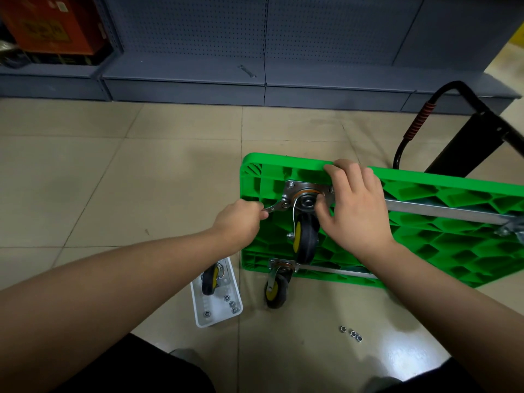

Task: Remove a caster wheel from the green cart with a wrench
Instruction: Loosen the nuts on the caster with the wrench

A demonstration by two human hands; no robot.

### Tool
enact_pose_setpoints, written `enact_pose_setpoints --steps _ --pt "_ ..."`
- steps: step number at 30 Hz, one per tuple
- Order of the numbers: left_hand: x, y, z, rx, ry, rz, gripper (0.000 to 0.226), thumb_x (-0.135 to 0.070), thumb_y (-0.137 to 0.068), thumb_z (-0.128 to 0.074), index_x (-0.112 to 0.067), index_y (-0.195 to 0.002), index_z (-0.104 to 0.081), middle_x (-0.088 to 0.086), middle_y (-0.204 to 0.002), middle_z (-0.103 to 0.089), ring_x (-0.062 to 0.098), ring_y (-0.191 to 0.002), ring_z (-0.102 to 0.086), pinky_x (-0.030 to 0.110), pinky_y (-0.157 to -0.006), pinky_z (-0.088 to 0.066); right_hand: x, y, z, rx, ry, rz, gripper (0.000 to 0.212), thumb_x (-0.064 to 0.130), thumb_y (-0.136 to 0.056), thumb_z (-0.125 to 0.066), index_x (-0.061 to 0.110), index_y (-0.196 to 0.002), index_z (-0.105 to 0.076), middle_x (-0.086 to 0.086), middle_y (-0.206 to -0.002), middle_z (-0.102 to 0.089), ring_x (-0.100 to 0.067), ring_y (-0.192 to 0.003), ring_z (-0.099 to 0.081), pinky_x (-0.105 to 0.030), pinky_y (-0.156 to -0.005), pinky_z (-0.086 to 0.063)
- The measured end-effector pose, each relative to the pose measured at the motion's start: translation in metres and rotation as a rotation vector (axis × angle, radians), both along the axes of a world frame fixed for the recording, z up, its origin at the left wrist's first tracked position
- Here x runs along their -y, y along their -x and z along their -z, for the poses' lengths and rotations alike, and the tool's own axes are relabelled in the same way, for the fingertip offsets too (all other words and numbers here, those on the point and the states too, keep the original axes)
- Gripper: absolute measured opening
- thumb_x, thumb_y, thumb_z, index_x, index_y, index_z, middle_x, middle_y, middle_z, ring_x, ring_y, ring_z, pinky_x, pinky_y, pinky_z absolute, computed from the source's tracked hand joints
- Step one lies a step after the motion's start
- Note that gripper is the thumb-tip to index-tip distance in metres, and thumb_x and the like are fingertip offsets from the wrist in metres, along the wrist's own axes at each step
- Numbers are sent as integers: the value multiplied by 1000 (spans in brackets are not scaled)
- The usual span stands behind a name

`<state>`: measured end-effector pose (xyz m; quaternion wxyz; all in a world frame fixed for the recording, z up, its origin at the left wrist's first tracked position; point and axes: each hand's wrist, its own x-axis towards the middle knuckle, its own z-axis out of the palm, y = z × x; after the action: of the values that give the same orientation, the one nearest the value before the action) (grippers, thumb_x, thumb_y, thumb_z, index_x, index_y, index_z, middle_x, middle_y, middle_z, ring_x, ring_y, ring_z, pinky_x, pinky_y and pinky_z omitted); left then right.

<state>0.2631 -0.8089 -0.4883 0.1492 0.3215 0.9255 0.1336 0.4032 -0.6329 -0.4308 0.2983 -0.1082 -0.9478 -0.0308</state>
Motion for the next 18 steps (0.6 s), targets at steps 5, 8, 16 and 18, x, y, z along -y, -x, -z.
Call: enact_pose_setpoints --steps 5,8,16,18 --pt "-4 -14 17 225 -159 -107 37 -36 -107 -46 -14 -78 -58 15 -83 -66 33 -78 -63 39 -69 -48 1 0 0 1 2 2 48 28 -87 -57 3 -128 -58 -15 -123 -57 -39 -102 -51 -46 -90 -42" --pt "-10 -22 23 382 -261 -146 38 -33 -107 -47 -9 -84 -64 14 -91 -72 23 -77 -67 32 -71 -50 0 -1 0 5 0 3 48 28 -88 -57 3 -128 -58 -15 -124 -57 -38 -102 -51 -45 -91 -41" --pt "-12 -36 11 690 -378 -210 32 -27 -108 -46 -9 -90 -65 7 -85 -73 21 -76 -66 31 -73 -54 0 -1 -2 17 4 0 48 28 -87 -57 3 -128 -58 -15 -123 -57 -38 -102 -51 -45 -90 -42" --pt "-9 -34 5 722 -350 -200 31 -26 -108 -45 -7 -92 -63 8 -80 -70 21 -69 -64 25 -59 -50 0 -1 -1 18 11 1 47 28 -87 -57 3 -127 -58 -15 -123 -57 -38 -102 -51 -45 -90 -42"
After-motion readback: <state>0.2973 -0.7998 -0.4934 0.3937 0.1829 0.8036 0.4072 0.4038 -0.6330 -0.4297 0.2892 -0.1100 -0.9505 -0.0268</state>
